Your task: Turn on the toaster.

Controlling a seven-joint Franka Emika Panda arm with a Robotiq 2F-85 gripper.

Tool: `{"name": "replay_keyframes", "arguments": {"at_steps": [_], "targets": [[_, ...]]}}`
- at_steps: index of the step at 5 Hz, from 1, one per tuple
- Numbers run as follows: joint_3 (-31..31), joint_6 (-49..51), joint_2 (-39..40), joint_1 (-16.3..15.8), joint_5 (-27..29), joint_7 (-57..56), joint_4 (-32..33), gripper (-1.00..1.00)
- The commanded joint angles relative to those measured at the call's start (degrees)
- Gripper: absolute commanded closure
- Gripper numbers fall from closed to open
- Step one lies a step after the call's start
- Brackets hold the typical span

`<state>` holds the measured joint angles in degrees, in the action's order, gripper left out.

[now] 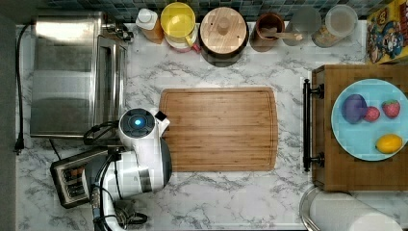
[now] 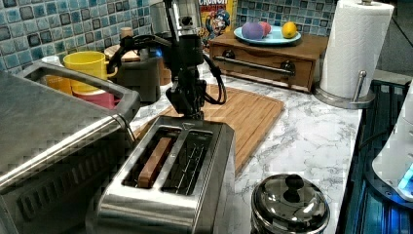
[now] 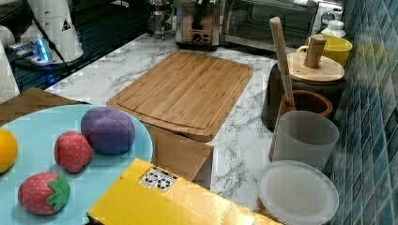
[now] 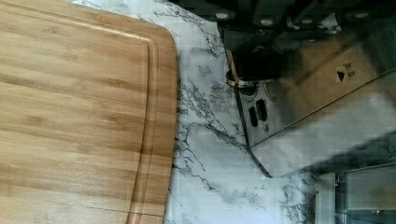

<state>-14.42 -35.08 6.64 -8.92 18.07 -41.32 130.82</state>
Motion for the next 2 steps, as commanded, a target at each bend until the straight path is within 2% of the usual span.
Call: {"name": "replay_keyframes", "arguments": {"at_steps": [1,2], "targets": [[2.9,-6.5,8.3,1.5,-2.2,2.2,9.0,1.0],[3.3,-6.5,8.3,1.1,-2.1,2.1,9.0,1.0]]}}
